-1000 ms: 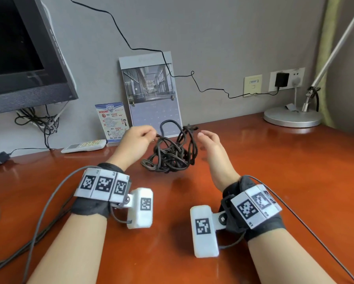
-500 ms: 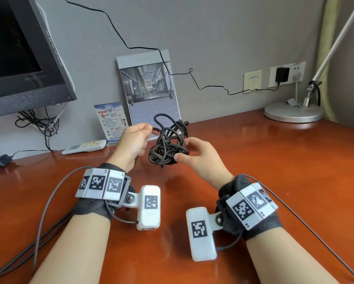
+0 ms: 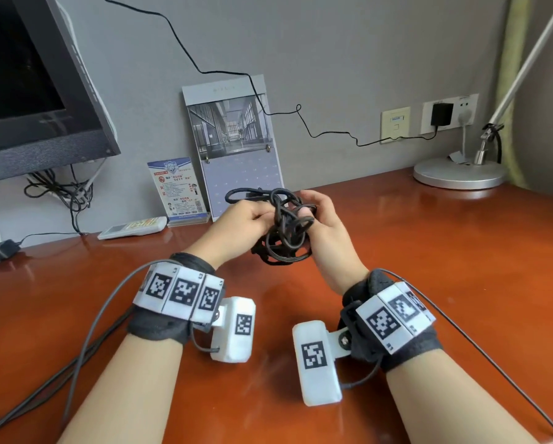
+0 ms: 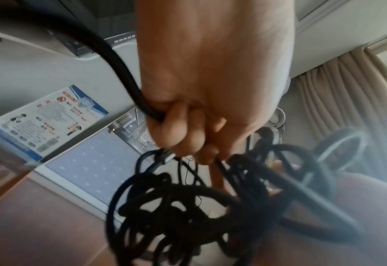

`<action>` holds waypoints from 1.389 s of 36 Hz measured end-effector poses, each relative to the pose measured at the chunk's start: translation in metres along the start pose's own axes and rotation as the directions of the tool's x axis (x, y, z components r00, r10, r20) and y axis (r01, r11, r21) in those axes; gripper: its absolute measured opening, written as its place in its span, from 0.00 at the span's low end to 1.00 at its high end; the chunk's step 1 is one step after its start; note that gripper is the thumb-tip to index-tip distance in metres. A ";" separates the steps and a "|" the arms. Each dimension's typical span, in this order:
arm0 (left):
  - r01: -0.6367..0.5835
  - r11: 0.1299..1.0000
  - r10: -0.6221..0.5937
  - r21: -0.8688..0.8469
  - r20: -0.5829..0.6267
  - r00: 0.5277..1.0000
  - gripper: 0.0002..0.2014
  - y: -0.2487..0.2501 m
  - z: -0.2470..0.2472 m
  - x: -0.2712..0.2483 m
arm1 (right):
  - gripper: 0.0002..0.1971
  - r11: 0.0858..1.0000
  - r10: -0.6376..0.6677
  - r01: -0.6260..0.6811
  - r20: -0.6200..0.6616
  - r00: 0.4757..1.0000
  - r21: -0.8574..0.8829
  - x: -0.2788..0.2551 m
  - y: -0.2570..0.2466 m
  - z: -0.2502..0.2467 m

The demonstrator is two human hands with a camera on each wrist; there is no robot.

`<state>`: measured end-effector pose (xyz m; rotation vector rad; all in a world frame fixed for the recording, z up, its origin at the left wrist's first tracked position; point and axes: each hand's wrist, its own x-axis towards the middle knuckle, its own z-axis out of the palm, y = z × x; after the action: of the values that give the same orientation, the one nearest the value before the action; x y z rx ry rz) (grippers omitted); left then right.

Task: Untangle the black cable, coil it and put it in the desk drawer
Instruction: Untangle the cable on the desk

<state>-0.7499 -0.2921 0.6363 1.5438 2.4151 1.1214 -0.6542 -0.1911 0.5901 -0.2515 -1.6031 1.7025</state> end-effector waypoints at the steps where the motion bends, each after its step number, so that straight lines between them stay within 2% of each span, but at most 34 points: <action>1: 0.034 0.999 -0.034 -0.001 0.020 0.999 0.18 0.001 0.001 0.001 | 0.13 0.997 0.052 -0.054 0.021 0.998 0.061 0.001 0.001 0.001; 3: 0.106 0.994 -0.107 0.009 0.032 0.994 0.20 0.001 0.005 0.001 | 0.18 0.984 0.131 -0.131 0.015 0.991 0.117 0.001 0.000 0.003; 5: 0.191 0.982 -0.191 -0.015 0.013 0.982 0.21 -0.001 0.008 0.001 | 0.21 0.984 0.180 -0.180 -0.058 0.982 0.016 0.003 0.002 0.002; 7: 0.268 0.960 -0.270 -0.081 -0.025 0.962 0.20 -0.007 0.008 0.001 | 0.18 0.960 0.246 -0.256 -0.095 0.965 -0.116 0.002 0.001 -0.002; 10: 0.341 0.927 -0.351 -0.157 -0.044 0.935 0.18 -0.011 0.007 0.001 | 0.11 0.918 0.377 -0.368 0.039 0.925 -0.147 -0.003 -0.002 -0.008; 12: 0.366 0.920 -0.373 -0.144 -0.026 0.928 0.19 -0.009 0.006 -0.001 | 0.09 0.914 0.390 -0.368 0.121 0.913 -0.171 -0.006 -0.002 -0.007; 14: 0.382 0.922 -0.383 -0.067 -0.006 0.924 0.18 -0.007 0.005 -0.001 | 0.06 0.911 0.358 -0.320 0.116 0.926 -0.260 -0.005 -0.001 -0.006; 16: 0.417 0.903 -0.423 0.104 0.043 0.905 0.12 -0.001 0.002 -0.002 | 0.05 0.892 0.328 -0.287 0.063 0.942 -0.348 -0.003 0.003 -0.006; 17: 0.431 0.880 -0.449 0.199 0.057 0.892 0.10 0.002 -0.001 -0.002 | 0.07 0.879 0.309 -0.272 0.034 0.950 -0.392 -0.002 0.005 -0.007; 19: 0.436 0.829 -0.481 0.349 0.047 0.876 0.13 0.011 -0.009 -0.005 | 0.11 0.829 0.239 -0.218 -0.025 0.971 -0.516 0.000 0.011 -0.008; 21: 0.419 0.796 -0.464 0.437 -0.004 0.886 0.17 0.020 -0.017 -0.008 | 0.14 0.784 0.162 -0.166 -0.061 0.985 -0.598 0.000 0.012 -0.008; 26: 0.345 0.741 -0.285 0.577 -0.195 0.939 0.16 0.037 -0.022 -0.014 | 0.07 0.763 0.064 -0.066 -0.027 0.998 -0.643 0.000 0.013 -0.006; 28: 0.316 0.720 -0.237 0.618 -0.210 0.949 0.14 0.039 -0.014 -0.014 | 0.07 0.764 0.046 -0.053 -0.027 0.999 -0.643 0.000 0.013 -0.007; 32: 0.207 0.808 -0.164 0.551 -0.127 0.978 0.21 0.026 0.000 -0.012 | 0.06 0.775 0.008 -0.004 0.003 1.000 -0.633 -0.003 0.009 -0.008; 34: 0.089 0.813 -0.113 0.575 0.005 0.994 0.25 0.018 0.004 -0.010 | 0.04 0.769 -0.001 0.045 0.070 0.998 -0.638 -0.006 0.008 -0.006; 35: 0.056 0.805 -0.126 0.591 0.078 0.989 0.27 0.015 0.005 -0.009 | 0.03 0.768 0.006 0.060 0.101 0.995 -0.638 -0.007 0.008 -0.004; 37: 0.063 0.827 -0.195 0.559 0.180 0.964 0.28 0.010 0.005 -0.009 | 0.02 0.774 0.030 0.057 0.128 0.991 -0.630 -0.008 0.010 -0.001; 39: 0.105 0.883 -0.218 0.458 0.201 0.955 0.25 0.005 0.003 -0.010 | 0.04 0.779 0.052 0.034 0.118 0.992 -0.626 -0.008 0.012 0.001; 43: 0.141 0.887 -0.217 0.440 0.126 0.968 0.13 0.003 0.000 -0.014 | 0.13 0.797 0.094 -0.024 0.085 0.992 -0.604 -0.008 0.014 0.003; 46: 0.198 0.875 -0.253 0.442 0.070 0.965 0.07 -0.001 -0.004 -0.017 | 0.13 0.829 0.126 -0.101 0.007 0.992 -0.550 -0.008 0.014 0.004; 50: 0.223 0.892 -0.256 0.394 0.034 0.966 0.06 -0.005 -0.007 -0.024 | 0.13 0.882 0.170 -0.208 -0.125 0.977 -0.422 -0.008 0.013 0.002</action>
<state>-0.7449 -0.3171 0.6308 1.2866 2.7914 0.5431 -0.6555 -0.1966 0.5765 -0.7143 -1.9322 1.4277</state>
